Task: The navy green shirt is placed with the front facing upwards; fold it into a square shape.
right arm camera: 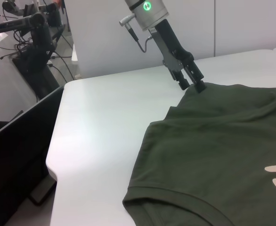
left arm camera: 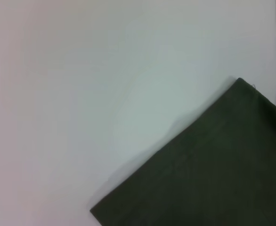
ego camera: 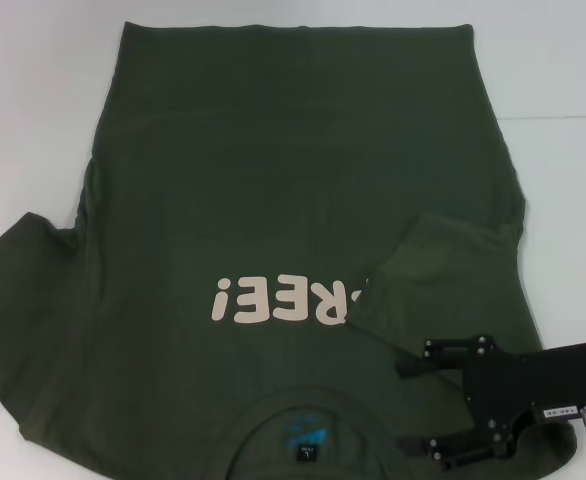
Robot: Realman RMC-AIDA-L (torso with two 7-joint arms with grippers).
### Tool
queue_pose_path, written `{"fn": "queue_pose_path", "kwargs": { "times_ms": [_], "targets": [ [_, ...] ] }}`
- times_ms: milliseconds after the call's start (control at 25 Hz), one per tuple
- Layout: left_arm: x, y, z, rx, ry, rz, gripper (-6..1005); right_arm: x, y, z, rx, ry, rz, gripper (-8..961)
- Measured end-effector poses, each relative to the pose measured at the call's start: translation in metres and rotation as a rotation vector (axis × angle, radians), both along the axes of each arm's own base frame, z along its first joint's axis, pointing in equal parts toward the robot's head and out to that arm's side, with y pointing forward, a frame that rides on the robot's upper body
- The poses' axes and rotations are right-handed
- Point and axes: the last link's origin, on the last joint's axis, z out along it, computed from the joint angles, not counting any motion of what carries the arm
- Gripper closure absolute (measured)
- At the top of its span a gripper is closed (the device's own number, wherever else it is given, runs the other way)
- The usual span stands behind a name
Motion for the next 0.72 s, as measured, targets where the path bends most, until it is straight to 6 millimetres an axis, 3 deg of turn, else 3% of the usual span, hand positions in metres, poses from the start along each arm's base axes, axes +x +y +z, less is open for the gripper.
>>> {"fn": "queue_pose_path", "kwargs": {
  "times_ms": [720],
  "targets": [
    [-0.0007, 0.0011, -0.0031, -0.012, -0.002, -0.002, 160, 0.0, 0.0, -0.0002, 0.0, 0.0, -0.001, 86]
  ]
}}
